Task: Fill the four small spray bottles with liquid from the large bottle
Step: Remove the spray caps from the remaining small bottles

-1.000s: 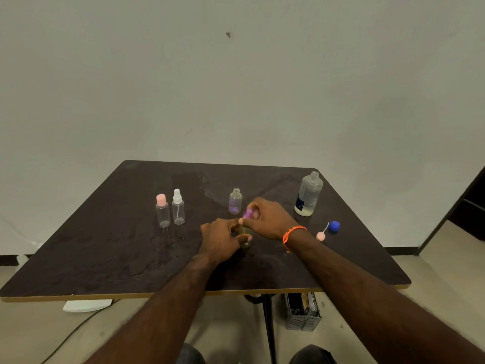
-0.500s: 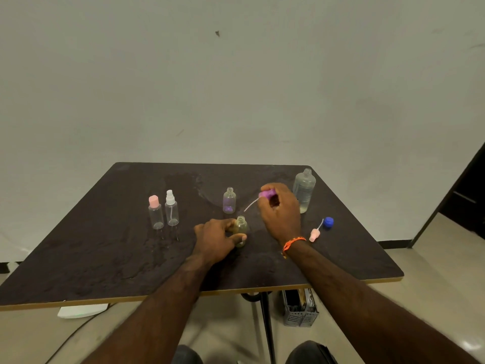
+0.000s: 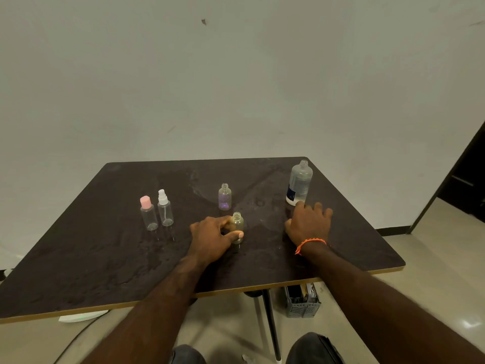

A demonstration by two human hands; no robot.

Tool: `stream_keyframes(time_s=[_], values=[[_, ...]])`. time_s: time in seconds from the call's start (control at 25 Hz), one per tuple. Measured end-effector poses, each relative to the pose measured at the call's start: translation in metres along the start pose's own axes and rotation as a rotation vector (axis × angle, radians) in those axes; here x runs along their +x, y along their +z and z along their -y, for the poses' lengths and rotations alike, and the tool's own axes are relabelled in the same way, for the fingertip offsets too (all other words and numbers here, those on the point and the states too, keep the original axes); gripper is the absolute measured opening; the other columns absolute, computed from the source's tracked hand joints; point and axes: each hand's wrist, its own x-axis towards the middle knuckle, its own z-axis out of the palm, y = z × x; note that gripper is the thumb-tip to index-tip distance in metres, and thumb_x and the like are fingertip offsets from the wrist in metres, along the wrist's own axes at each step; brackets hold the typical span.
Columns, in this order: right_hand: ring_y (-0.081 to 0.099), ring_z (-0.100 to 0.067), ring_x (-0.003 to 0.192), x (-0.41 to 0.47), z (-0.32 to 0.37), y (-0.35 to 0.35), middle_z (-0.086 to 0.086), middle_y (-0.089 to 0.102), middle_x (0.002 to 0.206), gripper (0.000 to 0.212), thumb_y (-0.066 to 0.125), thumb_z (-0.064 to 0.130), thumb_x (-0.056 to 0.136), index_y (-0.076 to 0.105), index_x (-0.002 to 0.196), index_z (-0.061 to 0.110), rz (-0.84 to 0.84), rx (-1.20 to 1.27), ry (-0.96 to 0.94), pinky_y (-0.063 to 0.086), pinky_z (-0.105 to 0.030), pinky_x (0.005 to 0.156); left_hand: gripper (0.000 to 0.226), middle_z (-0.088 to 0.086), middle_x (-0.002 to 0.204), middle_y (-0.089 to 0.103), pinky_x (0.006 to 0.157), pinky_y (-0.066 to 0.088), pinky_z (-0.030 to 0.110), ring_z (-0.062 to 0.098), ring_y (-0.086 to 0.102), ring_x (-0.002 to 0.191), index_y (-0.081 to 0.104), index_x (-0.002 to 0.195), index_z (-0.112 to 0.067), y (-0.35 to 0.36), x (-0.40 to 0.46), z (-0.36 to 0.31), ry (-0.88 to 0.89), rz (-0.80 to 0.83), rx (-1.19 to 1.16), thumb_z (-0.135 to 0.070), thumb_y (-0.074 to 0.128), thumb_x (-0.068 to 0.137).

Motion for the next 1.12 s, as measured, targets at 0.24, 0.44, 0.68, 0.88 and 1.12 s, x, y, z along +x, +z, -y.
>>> stream_keyframes(time_s=[0.24,0.44,0.68,0.88,1.12], values=[[0.053,-0.03,0.115,0.005,-0.001,0.004,-0.007,0.069,0.107,0.049,0.055,0.06,0.085,0.062,0.106,0.016,0.031,-0.005,0.052,0.036,-0.052,0.1,0.036,-0.019,0.098,0.077,0.1,0.033,0.039,0.006,0.067,0.105,0.075,0.119,-0.038,0.002,0.0,0.002,0.001,-0.003,-0.002,-0.056,0.074,0.087],[0.052,-0.03,0.118,0.004,-0.003,0.001,-0.007,0.068,0.111,0.047,0.056,0.058,0.087,0.062,0.107,0.016,0.067,-0.003,0.044,0.036,-0.052,0.102,0.032,-0.018,0.098,0.076,0.093,0.025,0.035,0.003,0.063,0.101,0.075,0.117,-0.036,0.001,-0.003,-0.003,-0.005,-0.011,-0.002,-0.051,0.075,0.089],[0.052,-0.03,0.119,0.002,-0.003,-0.002,-0.007,0.067,0.116,0.055,0.055,0.064,0.087,0.062,0.114,0.016,0.064,-0.011,0.025,0.036,-0.052,0.102,0.028,-0.021,0.092,0.074,0.091,0.025,0.035,-0.001,0.059,0.094,0.077,0.112,-0.036,0.0,-0.005,-0.004,-0.019,-0.01,-0.004,-0.051,0.075,0.088],[0.054,-0.028,0.112,-0.01,0.012,-0.002,-0.007,0.066,0.116,0.05,0.054,0.059,0.089,0.063,0.114,0.017,-0.02,-0.023,-0.14,0.039,-0.048,0.094,0.028,-0.026,0.084,0.069,0.092,0.029,0.037,-0.001,0.06,0.093,0.075,0.113,-0.04,-0.001,-0.006,-0.006,-0.023,0.002,0.011,-0.052,0.074,0.088],[0.053,-0.027,0.116,-0.023,0.034,-0.001,-0.005,0.066,0.122,0.041,0.051,0.048,0.093,0.063,0.118,0.019,0.047,0.002,-0.293,0.038,-0.049,0.098,0.029,-0.026,0.087,0.072,0.095,0.031,0.04,-0.002,0.063,0.096,0.075,0.113,-0.04,-0.003,-0.009,-0.008,-0.026,-0.004,0.019,-0.051,0.075,0.087]])
